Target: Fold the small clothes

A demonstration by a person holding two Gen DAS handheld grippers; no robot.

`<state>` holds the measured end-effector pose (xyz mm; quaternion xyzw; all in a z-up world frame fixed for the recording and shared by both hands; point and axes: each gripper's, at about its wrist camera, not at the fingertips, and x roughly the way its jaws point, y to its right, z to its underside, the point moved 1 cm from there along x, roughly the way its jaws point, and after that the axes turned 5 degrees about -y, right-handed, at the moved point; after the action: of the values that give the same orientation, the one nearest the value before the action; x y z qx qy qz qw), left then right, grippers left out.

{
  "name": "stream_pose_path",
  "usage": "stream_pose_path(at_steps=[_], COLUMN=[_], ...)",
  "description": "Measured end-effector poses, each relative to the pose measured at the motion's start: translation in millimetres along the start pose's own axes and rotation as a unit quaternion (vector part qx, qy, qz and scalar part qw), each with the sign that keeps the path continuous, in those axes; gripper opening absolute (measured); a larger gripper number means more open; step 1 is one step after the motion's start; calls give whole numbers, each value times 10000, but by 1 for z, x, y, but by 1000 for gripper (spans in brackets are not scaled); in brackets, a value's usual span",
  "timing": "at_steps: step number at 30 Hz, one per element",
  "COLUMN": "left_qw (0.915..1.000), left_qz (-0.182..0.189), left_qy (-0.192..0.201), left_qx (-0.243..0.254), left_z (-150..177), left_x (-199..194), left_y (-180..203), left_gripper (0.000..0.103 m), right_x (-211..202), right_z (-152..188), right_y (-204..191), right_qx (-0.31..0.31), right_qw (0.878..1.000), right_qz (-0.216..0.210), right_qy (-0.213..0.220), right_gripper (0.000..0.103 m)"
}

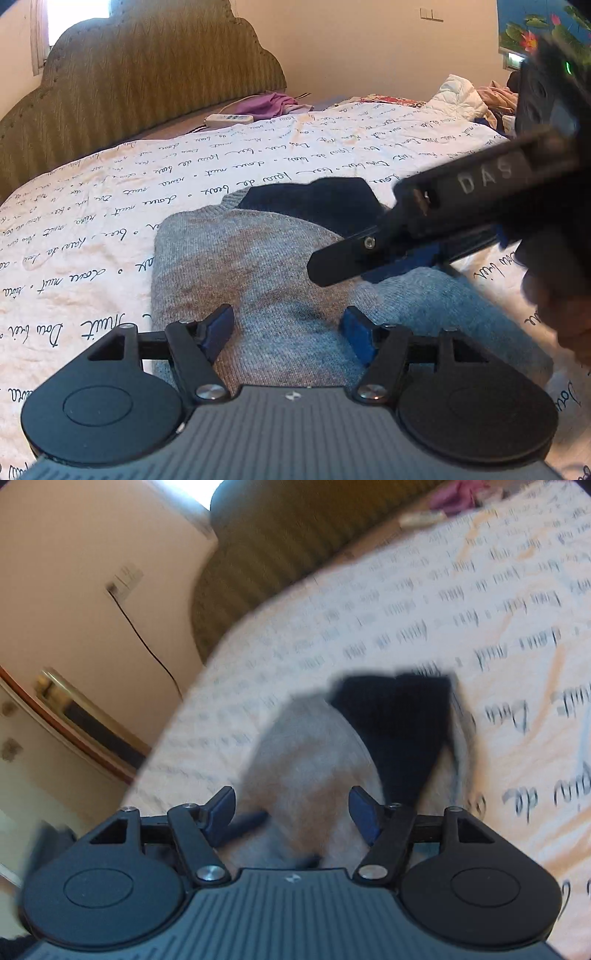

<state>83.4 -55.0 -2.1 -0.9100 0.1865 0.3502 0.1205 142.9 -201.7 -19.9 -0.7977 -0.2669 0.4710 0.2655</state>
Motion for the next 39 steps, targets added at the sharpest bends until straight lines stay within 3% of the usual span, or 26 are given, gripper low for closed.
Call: stream_pose_path(at_steps=[3,5,9,13,16,17,20,22,25,29,32,34,37,39], left_qw=[10000,10000,9998,9991,9986,9989,9993,9995,9992,9990,9994,9994,9991,9987], left_qz=[-3,-18,-79,-27,185,237,271,259,305,407,329,236,344,400], left_qy=[-18,-28,20,227,377,342,-271,-195,-91,174,74,-246,-252,-228], left_qx=[4,16,-178,-350,-310,-194,7,-68,-226,-91,84,-16,-88,-197], left_z=[0,-1,-3,5,19,24,42,46,42,33,35,42,55,56], left_x=[4,4,-9,-42,-62,-63,-40,-43,-61,-78,-70,-57,-48,-45], left_y=[-3,-3,-8,-13,-11,-8,-5,-11,-15,-6,1,-1,-8,-14], left_gripper=[70,70,70,69,70,70,72,72,70,71,71,72,74,73], right_x=[-4,-6,-22,-50,-54,-50,-25,-22,-35,-56,-48,-26,16,25], right_z=[4,2,4,16,32,36,48,55,49,8,-33,-54,-64,-54], right_y=[21,20,1,-23,-31,-30,-7,5,-10,-22,-13,-2,23,30], right_qx=[414,581,655,479,448,463,743,999,804,567,664,736,833,644], right_qw=[9976,9968,9970,9950,9932,9935,9963,9921,9940,9919,9909,9935,9960,9973], right_qz=[-479,-480,-250,-681,-964,-958,-428,-742,-722,-929,-834,-440,280,228], right_qy=[267,255,314,561,474,404,46,124,142,660,822,743,162,252], right_gripper=[65,65,67,69,71,74,71,69,70,73,79,79,79,77])
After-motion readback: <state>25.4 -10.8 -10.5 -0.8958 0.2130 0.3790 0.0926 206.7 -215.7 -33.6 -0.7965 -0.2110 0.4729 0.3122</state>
